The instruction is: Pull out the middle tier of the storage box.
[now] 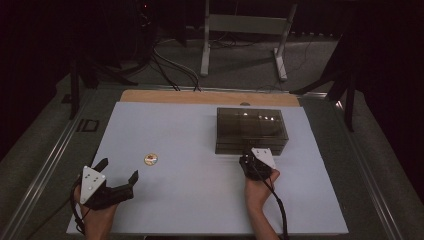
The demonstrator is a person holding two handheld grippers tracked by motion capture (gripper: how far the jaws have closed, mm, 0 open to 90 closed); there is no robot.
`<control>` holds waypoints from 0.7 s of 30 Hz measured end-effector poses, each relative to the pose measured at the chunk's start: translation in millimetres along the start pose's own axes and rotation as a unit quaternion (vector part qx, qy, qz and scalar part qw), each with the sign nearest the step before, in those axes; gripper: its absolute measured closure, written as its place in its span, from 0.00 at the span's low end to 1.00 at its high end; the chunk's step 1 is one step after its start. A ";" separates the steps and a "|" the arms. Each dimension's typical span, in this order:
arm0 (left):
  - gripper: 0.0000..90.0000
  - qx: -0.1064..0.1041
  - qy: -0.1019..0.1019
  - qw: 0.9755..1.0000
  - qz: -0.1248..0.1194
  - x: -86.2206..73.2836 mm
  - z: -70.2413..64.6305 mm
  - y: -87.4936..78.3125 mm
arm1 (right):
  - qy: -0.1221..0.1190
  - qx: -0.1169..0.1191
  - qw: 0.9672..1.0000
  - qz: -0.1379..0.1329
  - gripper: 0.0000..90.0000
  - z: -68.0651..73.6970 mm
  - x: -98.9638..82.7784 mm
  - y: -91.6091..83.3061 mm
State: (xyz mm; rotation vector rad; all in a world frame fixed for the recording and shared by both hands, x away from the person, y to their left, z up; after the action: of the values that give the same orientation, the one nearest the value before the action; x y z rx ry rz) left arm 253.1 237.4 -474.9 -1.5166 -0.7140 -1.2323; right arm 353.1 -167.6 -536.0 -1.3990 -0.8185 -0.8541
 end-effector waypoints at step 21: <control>0.01 0.000 -0.001 1.000 -0.001 0.0 0.6 -0.4 | 0.014 -0.012 1.000 -0.005 0.62 4.5 -0.6 2.3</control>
State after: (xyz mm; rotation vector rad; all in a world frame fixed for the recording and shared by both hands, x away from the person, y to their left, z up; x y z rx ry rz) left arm 253.0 238.1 -474.8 -1.5187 -0.7163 -1.2325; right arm 355.0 -163.1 -537.6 -1.4027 -0.7956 -0.8924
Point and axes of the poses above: each handheld gripper's, and its own axes: y roughly forward along the jaws, x roughly out of its top, z roughly to its left, the point moved 4 cm from there along y, roughly forward along the jaws, and after that the axes turned 3 degrees about z, right-handed, at the moved point
